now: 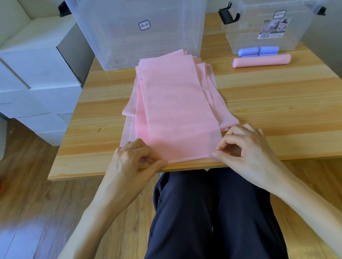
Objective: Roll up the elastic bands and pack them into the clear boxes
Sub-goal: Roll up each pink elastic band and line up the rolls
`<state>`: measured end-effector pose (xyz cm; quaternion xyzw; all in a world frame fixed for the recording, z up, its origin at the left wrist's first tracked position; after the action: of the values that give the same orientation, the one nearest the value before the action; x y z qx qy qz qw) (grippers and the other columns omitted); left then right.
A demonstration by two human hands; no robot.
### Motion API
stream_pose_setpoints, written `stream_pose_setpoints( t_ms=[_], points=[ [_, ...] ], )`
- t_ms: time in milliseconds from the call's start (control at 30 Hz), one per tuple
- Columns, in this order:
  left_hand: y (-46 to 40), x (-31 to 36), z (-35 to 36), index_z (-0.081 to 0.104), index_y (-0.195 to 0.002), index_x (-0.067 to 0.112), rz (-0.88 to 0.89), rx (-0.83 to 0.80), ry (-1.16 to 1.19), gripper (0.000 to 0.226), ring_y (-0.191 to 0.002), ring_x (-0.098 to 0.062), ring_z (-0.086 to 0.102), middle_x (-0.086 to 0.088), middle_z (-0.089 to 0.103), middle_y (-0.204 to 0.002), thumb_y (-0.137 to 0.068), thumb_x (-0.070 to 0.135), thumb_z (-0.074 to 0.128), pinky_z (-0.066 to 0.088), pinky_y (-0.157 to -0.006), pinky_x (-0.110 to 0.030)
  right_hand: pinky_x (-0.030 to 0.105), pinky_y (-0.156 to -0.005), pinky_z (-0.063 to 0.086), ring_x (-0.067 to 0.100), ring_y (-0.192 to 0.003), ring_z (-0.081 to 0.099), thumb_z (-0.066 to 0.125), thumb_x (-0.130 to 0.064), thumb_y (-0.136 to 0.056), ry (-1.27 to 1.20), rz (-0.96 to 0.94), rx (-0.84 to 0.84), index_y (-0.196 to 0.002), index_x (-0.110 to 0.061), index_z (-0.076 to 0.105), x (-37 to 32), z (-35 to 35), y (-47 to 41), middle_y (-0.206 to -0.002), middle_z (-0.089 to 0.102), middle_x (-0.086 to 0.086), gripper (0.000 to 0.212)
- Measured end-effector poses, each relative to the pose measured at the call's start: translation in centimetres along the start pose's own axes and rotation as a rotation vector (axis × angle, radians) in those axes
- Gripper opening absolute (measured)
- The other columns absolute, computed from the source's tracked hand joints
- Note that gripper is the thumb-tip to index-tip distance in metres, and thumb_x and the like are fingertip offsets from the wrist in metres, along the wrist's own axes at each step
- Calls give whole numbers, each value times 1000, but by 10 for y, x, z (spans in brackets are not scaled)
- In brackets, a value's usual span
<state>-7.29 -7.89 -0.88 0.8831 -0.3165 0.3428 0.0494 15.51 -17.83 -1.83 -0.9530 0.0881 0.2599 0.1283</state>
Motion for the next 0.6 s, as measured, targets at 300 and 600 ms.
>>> stream_pose_setpoints(
  t_ms=[300,600],
  points=[
    [2,0,2,69,-78,31,55,72,-23,10,-88,-5,55,17,58,-83,-84,25,75,38,-79,-10,14,-87,25,1,-91,43,76,-42,-76,-93,-42,86,-71,-25,66,6,0,-2,-79,55,-16,20],
    [13,-6,10,74,-92,29,200,142,-84,22,-86,-1,53,19,56,-89,-91,42,57,39,-82,-21,17,-90,29,1,-96,45,64,-48,-79,-182,-72,92,-81,-28,76,13,-3,5,-84,58,-13,23]
  ],
)
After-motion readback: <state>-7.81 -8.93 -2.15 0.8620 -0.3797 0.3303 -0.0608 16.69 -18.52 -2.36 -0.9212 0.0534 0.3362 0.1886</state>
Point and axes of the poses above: each hand's wrist, its own y-axis away from the middle knuckle, its own z-axis out of the palm, x = y × z, the point moved 4 cm from there along -y, towards the middle knuckle
